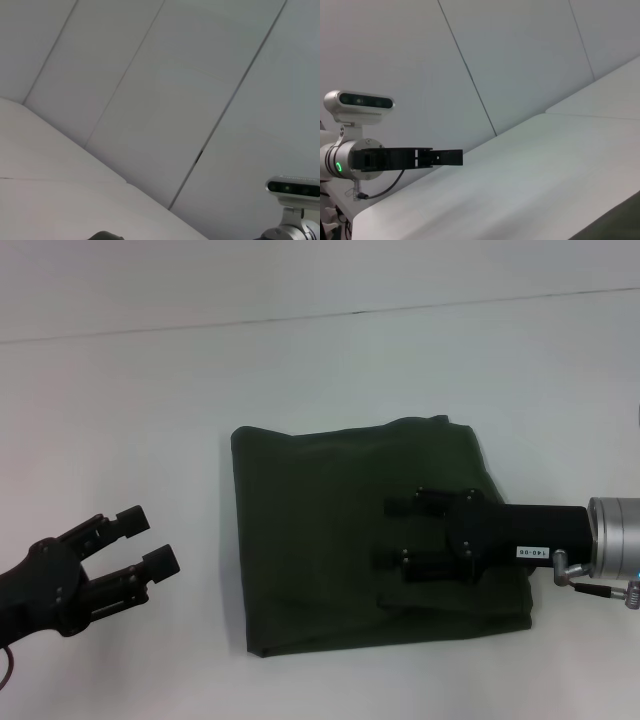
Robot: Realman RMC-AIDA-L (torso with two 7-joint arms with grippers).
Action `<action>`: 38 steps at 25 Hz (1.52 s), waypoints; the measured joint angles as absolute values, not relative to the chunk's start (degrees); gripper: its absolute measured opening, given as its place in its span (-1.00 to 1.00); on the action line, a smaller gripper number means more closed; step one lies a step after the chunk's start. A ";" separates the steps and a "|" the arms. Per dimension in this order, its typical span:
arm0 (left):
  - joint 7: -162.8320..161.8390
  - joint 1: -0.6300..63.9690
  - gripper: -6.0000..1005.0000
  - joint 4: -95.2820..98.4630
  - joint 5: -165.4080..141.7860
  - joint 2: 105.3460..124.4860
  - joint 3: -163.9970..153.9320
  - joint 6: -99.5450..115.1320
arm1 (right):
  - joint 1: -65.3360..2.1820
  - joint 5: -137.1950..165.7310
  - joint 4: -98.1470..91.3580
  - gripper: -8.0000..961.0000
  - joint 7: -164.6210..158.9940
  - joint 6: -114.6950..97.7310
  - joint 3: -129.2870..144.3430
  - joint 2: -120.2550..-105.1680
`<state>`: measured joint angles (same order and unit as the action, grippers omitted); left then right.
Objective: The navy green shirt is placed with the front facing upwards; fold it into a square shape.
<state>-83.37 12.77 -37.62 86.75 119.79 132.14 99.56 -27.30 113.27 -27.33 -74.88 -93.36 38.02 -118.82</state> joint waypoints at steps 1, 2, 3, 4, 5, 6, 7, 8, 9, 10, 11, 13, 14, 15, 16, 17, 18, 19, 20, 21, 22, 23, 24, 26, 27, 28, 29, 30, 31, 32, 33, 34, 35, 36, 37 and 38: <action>-83.37 12.77 0.83 -37.62 86.75 119.79 132.15 99.56 | -27.31 113.30 -27.33 0.87 -74.88 -93.35 37.97 -118.82; -83.37 12.76 0.83 -37.62 86.75 119.79 132.14 99.56 | -27.31 113.32 -27.33 0.87 -74.88 -93.35 37.94 -118.82; -83.38 12.76 0.83 -37.62 86.75 119.79 132.11 99.56 | -27.31 113.32 -27.33 0.87 -74.88 -93.34 37.94 -118.82; -83.37 12.77 0.83 -37.62 86.75 119.80 132.06 99.56 | -27.30 113.31 -27.33 0.87 -74.88 -93.34 37.94 -118.82; -83.39 12.85 0.83 -37.62 86.75 119.81 131.99 99.56 | -27.27 113.29 -27.33 0.87 -74.88 -93.34 37.94 -118.82; -83.44 12.97 0.83 -37.62 86.75 119.82 131.94 99.55 | -27.27 113.28 -27.33 0.87 -74.88 -93.34 37.94 -118.82; -83.48 13.05 0.83 -37.62 86.75 119.81 131.90 99.49 | -27.28 113.28 -27.33 0.87 -74.88 -93.34 37.94 -118.82; -83.52 13.13 0.83 -37.62 86.70 119.80 131.87 99.44 | -27.33 113.27 -27.33 0.87 -74.88 -93.32 37.94 -118.82; -83.53 13.20 0.83 -37.62 86.57 119.80 131.85 99.43 | -27.39 113.27 -27.33 0.87 -74.88 -93.27 37.94 -118.81; -83.54 13.28 0.83 -37.62 86.41 119.80 131.85 99.43 | -27.49 113.27 -27.33 0.87 -74.92 -93.21 37.95 -118.82; -83.54 13.28 0.83 -37.62 86.41 119.80 131.85 99.43 | -27.57 113.28 -27.33 0.87 -74.98 -93.10 37.96 -118.82; -83.55 13.41 0.83 -37.62 86.06 119.80 131.86 99.44 | -27.67 113.37 -27.33 0.87 -75.09 -92.90 37.97 -118.82; -83.56 13.46 0.83 -37.62 86.04 119.83 131.81 99.44 | -27.67 113.38 -27.33 0.87 -75.10 -92.89 37.97 -118.82; -83.56 13.48 0.83 -37.62 86.04 119.83 131.80 99.42 | -27.68 113.39 -27.33 0.87 -75.10 -92.89 37.97 -118.82; -83.56 13.50 0.83 -37.62 86.04 119.84 131.80 99.40 | -27.68 113.39 -27.33 0.87 -75.11 -92.89 37.97 -118.82; -83.57 13.51 0.83 -37.62 86.04 119.84 131.80 99.37 | -27.68 113.38 -27.33 0.87 -75.11 -92.89 37.97 -118.82; -83.57 13.52 0.83 -37.62 86.04 119.84 131.80 99.37 | -27.68 113.38 -27.33 0.87 -75.11 -92.89 37.97 -118.82; -83.57 13.52 0.83 -37.62 86.04 119.84 131.80 99.36 | -27.69 113.38 -27.33 0.87 -75.12 -92.89 37.97 -118.82; -83.58 13.53 0.83 -37.62 86.04 119.82 131.81 99.36 | -27.69 113.38 -27.33 0.87 -75.12 -92.89 37.97 -118.82; -83.58 13.53 0.83 -37.61 86.04 119.80 131.81 99.36 | -27.69 113.38 -27.33 0.87 -75.13 -92.89 37.97 -118.82; -83.58 13.53 0.83 -37.62 86.04 119.79 131.82 99.35 | -27.68 113.37 -27.33 0.87 -75.16 -92.89 37.97 -118.82; -83.58 13.54 0.83 -37.62 86.04 119.79 131.82 99.35 | -27.69 113.35 -27.33 0.87 -75.20 -92.89 37.97 -118.82; -83.58 13.54 0.83 -37.62 86.04 119.79 131.83 99.34 | -27.70 113.33 -27.33 0.87 -75.24 -92.89 37.97 -118.82; -83.58 13.53 0.83 -37.62 86.04 119.79 131.84 99.33 | -27.74 113.29 -27.33 0.87 -75.33 -92.89 37.97 -118.82; -83.58 13.53 0.83 -37.62 86.04 119.79 131.84 99.32 | -27.77 113.29 -27.33 0.87 -75.35 -92.89 37.97 -118.82; -83.59 13.54 0.83 -37.60 86.04 119.79 131.84 99.30 | -27.80 113.29 -27.33 0.87 -75.37 -92.89 37.97 -118.82; -83.59 13.54 0.83 -37.59 86.04 119.79 131.84 99.28 | -27.83 113.28 -27.33 0.87 -75.42 -92.87 37.97 -118.82; -83.58 13.54 0.83 -37.57 86.04 119.79 131.84 99.25 | -27.85 113.28 -27.33 0.87 -75.44 -92.83 37.97 -118.82; -83.58 13.54 0.83 -37.55 86.04 119.79 131.85 99.24 | -27.88 113.29 -27.33 0.87 -75.46 -92.80 37.97 -118.82; -83.57 13.57 0.83 -37.53 86.04 119.79 131.86 99.22 | -27.88 113.28 -27.33 0.87 -75.49 -92.80 37.97 -118.82; -83.56 13.59 0.83 -37.53 86.04 119.79 131.87 99.22 | -27.88 113.28 -27.33 0.87 -75.50 -92.80 37.98 -118.82; -83.56 13.61 0.83 -37.53 86.04 119.78 131.87 99.22 | -27.88 113.26 -27.33 0.87 -75.50 -92.79 38.01 -118.82; -83.56 13.63 0.83 -37.53 86.04 119.76 131.86 99.22 | -27.88 113.23 -27.33 0.87 -75.50 -92.79 38.05 -118.82; -83.57 13.63 0.83 -37.53 86.04 119.74 131.86 99.22 | -27.88 113.21 -27.33 0.87 -75.50 -92.79 38.08 -118.82; -83.57 13.63 0.83 -37.52 86.04 119.71 131.85 99.22 | -27.87 113.19 -27.33 0.87 -75.50 -92.78 38.10 -118.82; -83.57 13.63 0.83 -37.52 86.04 119.71 131.84 99.22 | -27.87 113.19 -27.33 0.87 -75.50 -92.77 38.12 -118.82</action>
<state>-83.57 13.63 -37.52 86.04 119.71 131.84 99.22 -27.87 113.19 -27.33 -75.50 -92.77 38.12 -118.82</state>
